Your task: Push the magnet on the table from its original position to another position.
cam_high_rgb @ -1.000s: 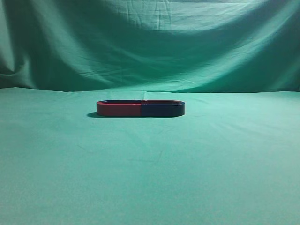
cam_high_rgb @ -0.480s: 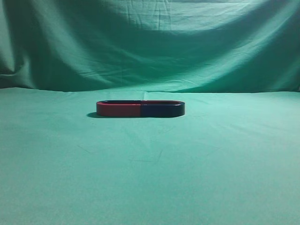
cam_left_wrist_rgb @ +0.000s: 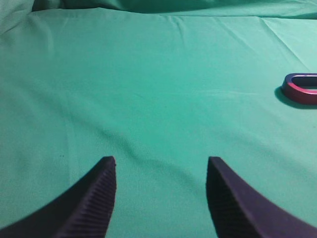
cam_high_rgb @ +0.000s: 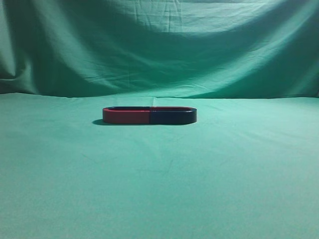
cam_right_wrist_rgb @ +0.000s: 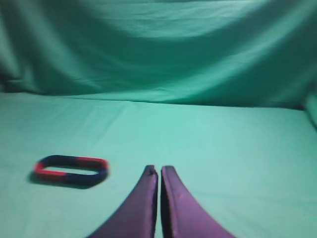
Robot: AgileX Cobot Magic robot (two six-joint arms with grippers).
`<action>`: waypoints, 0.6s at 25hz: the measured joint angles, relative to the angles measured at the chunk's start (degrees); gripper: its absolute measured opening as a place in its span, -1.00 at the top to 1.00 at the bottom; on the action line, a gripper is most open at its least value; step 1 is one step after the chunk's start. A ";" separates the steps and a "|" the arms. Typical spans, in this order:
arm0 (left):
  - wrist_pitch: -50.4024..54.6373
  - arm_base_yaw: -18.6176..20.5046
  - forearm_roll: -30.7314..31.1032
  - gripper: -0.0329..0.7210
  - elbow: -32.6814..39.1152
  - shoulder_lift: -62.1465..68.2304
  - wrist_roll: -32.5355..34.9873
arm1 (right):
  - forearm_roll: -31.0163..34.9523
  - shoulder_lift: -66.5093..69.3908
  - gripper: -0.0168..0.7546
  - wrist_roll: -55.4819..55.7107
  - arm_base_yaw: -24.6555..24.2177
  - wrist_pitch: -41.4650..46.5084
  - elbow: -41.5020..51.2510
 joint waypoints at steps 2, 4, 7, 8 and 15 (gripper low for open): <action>0.00 0.00 0.00 -0.07 0.00 0.00 0.00 | 0.49 -1.82 0.96 0.12 -4.35 -1.60 3.53; 0.00 0.00 0.00 -0.07 0.00 0.00 0.00 | 1.29 -3.70 0.96 0.20 -8.42 -2.33 6.36; 0.00 0.00 0.00 -0.07 0.00 0.00 0.00 | 1.61 -4.72 0.96 0.20 -12.42 -3.27 10.40; 0.00 0.00 0.00 -0.07 0.00 0.00 0.00 | 1.61 -4.83 0.96 0.20 -13.27 -3.57 11.44; 0.00 0.00 0.00 -0.07 0.00 0.00 0.00 | 1.65 -4.94 0.96 0.20 -14.22 -4.25 18.50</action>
